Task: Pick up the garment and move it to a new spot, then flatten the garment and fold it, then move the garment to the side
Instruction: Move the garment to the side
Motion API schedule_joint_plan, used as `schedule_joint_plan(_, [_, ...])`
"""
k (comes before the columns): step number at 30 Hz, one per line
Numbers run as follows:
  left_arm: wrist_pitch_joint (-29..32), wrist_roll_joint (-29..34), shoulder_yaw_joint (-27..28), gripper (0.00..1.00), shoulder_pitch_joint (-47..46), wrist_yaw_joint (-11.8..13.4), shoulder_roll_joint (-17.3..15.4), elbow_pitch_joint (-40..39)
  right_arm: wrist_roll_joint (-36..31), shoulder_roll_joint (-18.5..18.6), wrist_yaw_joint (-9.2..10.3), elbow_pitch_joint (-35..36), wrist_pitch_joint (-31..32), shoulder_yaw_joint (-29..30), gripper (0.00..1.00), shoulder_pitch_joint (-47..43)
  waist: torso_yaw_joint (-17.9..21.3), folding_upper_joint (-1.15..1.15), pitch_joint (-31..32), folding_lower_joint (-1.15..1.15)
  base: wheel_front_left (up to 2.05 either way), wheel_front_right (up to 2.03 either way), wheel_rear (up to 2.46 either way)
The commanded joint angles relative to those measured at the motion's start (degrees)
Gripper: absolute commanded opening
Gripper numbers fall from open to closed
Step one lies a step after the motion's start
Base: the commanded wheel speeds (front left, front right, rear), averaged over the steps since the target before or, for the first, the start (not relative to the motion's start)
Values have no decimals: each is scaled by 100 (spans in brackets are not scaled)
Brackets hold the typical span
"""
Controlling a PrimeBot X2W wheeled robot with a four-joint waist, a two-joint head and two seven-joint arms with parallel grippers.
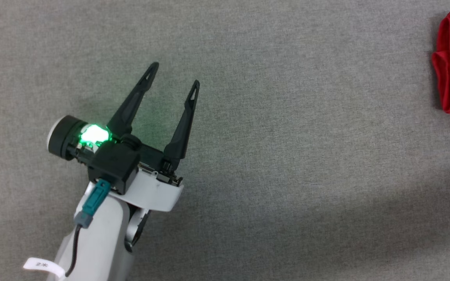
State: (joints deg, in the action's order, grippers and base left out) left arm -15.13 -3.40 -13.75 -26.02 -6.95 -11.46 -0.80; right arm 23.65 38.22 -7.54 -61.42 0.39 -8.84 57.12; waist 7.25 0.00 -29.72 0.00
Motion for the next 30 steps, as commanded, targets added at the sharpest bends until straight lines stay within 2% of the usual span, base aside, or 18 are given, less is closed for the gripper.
schedule_joint_plan(1, [3, 33, -4, 100, 15, 31, -14, -10, 11, -73, 11, -120, -111, -28, 0, 94, 2, 0, 25, 0, 0, 0, 0])
schedule_joint_plan(2, [3, 40, -9, 100, 29, 37, -12, 27, 11, -90, 11, -185, -158, -45, 0, 111, 1, 0, 47, 0, 0, 0, 0])
schedule_joint_plan(3, [3, 72, -19, 100, 36, 43, -18, 63, 10, -99, 11, -247, -196, -62, 21, 116, -3, 0, 79, 0, 0, 0, 0])
schedule_joint_plan(4, [3, 78, -32, 100, 46, 51, -15, 90, 16, -108, 11, -293, -239, -78, 46, 124, -7, 0, 117, 0, 0, 0, 0])
schedule_joint_plan(5, [3, 86, -37, 100, 56, 58, -3, 111, 38, -122, 11, -331, -284, -92, 100, 132, -12, 0, 156, 0, 0, 0, 0])
schedule_joint_plan(14, [3, -86, 135, 100, 384, 179, 173, 311, 274, -23, 11, -58, -711, -539, 100, -112, -249, 0, 775, 0, 0, 0, 0])
schedule_joint_plan(17, [3, -117, 201, 100, 485, 201, 186, 356, 401, -99, 11, 124, -737, -675, 100, -209, -319, 0, 913, 0, 0, 0, 0])
schedule_joint_plan(23, [3, -164, 456, 100, 887, 295, 223, 414, 1106, -446, 11, 935, -684, -1211, 100, -777, -495, 0, 1319, 0, 0, 0, 0])
schedule_joint_plan(30, [3, -409, 900, 100, 1428, 299, 304, 631, 1665, -707, 11, 1860, -931, -1775, 100, -1608, -681, 0, 1757, 0, 0, 0, 0])
